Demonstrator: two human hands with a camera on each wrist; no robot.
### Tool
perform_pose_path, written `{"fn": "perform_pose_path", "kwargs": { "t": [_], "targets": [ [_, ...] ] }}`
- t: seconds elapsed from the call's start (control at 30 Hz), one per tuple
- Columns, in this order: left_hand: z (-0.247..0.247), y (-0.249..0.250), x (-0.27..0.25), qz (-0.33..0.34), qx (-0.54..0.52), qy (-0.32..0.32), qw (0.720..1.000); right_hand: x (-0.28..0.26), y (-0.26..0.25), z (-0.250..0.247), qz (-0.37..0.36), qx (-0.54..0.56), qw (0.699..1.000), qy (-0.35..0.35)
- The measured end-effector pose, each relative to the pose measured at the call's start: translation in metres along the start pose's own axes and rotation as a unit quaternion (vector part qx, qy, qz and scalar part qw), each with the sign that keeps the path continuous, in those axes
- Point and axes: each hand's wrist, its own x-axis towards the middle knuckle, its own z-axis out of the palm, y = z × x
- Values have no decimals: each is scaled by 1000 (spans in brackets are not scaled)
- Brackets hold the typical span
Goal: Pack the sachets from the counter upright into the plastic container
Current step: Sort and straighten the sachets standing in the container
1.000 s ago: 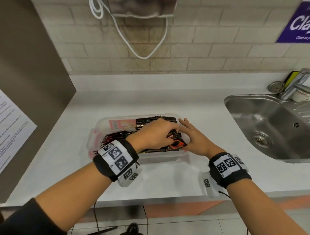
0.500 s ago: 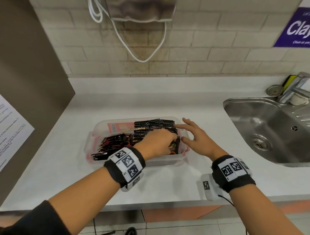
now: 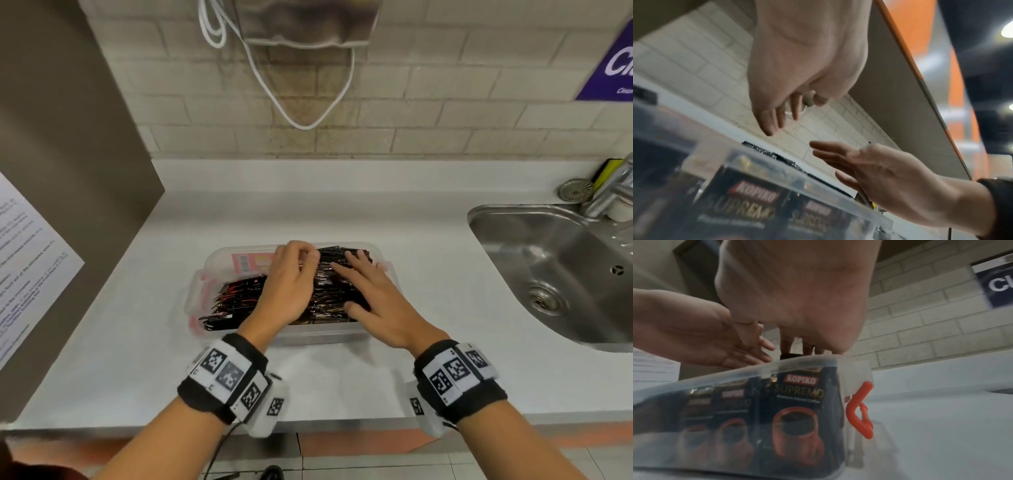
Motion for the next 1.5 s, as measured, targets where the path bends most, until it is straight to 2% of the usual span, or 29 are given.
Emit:
{"fn": "perform_pose_path", "kwargs": {
  "t": [0.07,0.17,0.23,0.3,0.43,0.6,0.83,0.9,1.1,1.3,1.5],
  "targets": [
    [0,-7,-4,-79,-65,18,995,6,-4,6,-5,-64,998,-15],
    [2,-18,-9,-152,-147,11,977,15,-8,15,18,-153,985,-75],
    [2,-23,-9,-194,-219,7,956,18,-7,20,34,-196,973,-114],
    [0,-26,-6,-243,-298,1,923,20,-6,23,47,-216,965,-140],
    [-7,-28,1,-270,-383,-24,883,25,-7,20,50,-198,969,-143],
    [-10,-29,6,-273,-388,-47,879,32,-16,22,35,-205,971,-119],
    [-7,-27,12,-309,-363,-86,875,36,-15,28,64,-207,965,-151],
    [-11,-31,14,-306,-368,-85,874,38,-15,27,67,-202,965,-151],
    [-15,-24,19,-319,-370,-54,871,45,-20,30,39,-247,964,-94],
    [1,-24,16,-334,-359,-53,870,53,-13,40,95,-233,960,-125],
    [5,-26,16,-359,-367,-83,854,55,-7,39,95,-230,961,-122]
  ]
}}
